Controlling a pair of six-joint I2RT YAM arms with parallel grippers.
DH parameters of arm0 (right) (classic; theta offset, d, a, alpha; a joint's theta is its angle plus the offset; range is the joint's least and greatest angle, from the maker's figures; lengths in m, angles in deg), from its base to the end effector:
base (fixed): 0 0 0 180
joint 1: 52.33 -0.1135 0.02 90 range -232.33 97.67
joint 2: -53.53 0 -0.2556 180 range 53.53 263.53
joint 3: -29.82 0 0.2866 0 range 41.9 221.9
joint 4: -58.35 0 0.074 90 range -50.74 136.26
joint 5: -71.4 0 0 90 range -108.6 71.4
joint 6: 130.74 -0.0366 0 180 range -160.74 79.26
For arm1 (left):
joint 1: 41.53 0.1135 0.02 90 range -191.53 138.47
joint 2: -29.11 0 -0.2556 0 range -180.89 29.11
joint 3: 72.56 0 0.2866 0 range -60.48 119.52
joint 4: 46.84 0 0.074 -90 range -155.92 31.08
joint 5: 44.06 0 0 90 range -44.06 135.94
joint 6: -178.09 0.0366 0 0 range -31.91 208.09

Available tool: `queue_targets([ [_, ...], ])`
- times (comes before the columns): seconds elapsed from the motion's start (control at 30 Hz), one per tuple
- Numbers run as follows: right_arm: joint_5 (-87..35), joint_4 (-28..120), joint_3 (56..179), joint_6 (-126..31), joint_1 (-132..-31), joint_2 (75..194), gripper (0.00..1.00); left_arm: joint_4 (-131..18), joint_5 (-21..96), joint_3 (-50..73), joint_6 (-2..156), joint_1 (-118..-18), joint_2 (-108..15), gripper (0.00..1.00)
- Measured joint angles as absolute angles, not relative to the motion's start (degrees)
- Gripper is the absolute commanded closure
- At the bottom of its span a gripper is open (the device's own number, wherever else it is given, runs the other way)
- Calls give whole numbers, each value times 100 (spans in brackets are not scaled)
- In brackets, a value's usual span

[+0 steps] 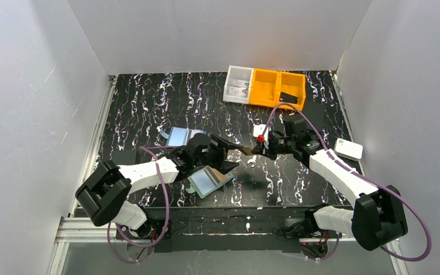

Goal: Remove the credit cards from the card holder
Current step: Place the credit card in the storage box.

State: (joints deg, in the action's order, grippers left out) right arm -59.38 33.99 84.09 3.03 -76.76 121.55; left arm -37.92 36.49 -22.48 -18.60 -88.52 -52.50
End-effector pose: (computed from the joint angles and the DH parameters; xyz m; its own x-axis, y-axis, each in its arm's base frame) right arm 0.2475 0.1387 0.2196 0.1346 -0.5142 -0.8470 -0.9528 0.1678 -0.2532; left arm 0.2198 -0.2444 0.1742 -0.7146 -0.6191 0.3256 -0.4880 0.1079 -0.8661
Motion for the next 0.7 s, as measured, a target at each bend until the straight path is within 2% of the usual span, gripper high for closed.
queue_targets([
  [0.2,-5908,3438,8335,371,-7705,12133,99,-3771,3656,-1968,-1995,-8860,-5626,45],
  [0.4,-5895,3412,8324,496,-7770,12105,99,-3757,3651,-1914,-2110,-8858,-5849,62],
  [0.47,-5876,3397,8318,543,-7780,12105,99,-3740,3647,-1868,-2144,-8858,-5889,78],
  [0.53,-5867,3397,8296,604,-7804,12097,99,-3695,3632,-1807,-2177,-8856,-5948,100],
  [0.57,-5856,3393,8276,639,-7813,12097,95,-3670,3623,-1780,-2181,-8854,-5981,100],
  [0.6,-5839,3390,8261,697,-7813,12094,86,-3644,3608,-1776,-2192,-8851,-6011,100],
  [0.7,-5875,3161,8261,956,-7807,12096,49,-3442,3532,-1778,-2154,-8843,-6151,100],
])
